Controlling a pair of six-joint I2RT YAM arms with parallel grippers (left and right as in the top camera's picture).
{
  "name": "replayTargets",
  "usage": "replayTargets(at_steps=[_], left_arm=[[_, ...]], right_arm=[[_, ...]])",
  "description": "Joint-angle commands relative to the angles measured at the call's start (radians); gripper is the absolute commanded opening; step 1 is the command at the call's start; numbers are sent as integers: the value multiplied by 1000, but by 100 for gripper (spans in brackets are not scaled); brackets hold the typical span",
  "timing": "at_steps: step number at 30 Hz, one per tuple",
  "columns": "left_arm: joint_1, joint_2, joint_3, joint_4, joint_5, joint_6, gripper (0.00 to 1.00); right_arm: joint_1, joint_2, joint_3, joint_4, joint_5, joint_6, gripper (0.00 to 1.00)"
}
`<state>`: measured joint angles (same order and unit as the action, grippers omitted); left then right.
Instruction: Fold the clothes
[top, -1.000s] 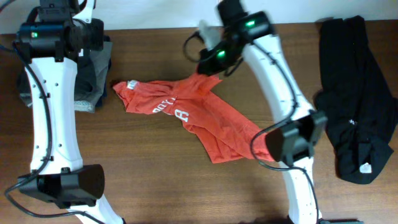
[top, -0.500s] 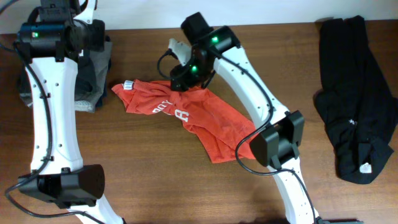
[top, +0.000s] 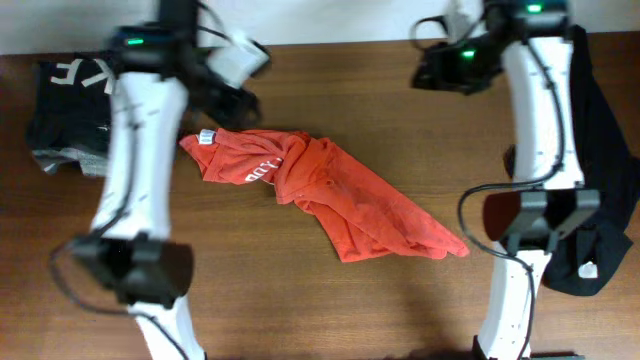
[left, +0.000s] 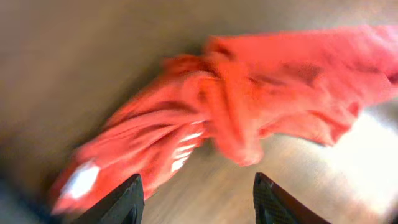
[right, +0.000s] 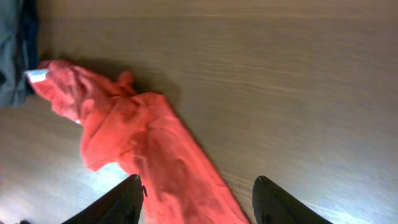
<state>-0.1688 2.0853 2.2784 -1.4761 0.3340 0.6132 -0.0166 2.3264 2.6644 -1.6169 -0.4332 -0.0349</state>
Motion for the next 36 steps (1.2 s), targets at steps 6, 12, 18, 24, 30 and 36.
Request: replayTargets(at_steps=[6, 12, 18, 24, 30, 36], left_arm=[[-171, 179, -24, -79, -32, 114, 61], [-204, 206, -60, -95, -100, -12, 69], [-204, 206, -70, -93, -248, -362, 74], [-207, 206, -72, -164, -336, -630, 73], [-250, 203, -87, -195, -342, -705, 72], [-283, 144, -275, -30, -375, -753, 68]], right_arm=[[-62, -26, 15, -12, 0, -40, 61], [-62, -24, 11, -15, 54, -40, 61], [-63, -24, 11, -15, 84, -40, 61], [-63, -24, 11, -14, 105, -48, 61], [-63, -23, 11, -14, 119, -66, 62], [-63, -12, 11, -13, 132, -66, 62]])
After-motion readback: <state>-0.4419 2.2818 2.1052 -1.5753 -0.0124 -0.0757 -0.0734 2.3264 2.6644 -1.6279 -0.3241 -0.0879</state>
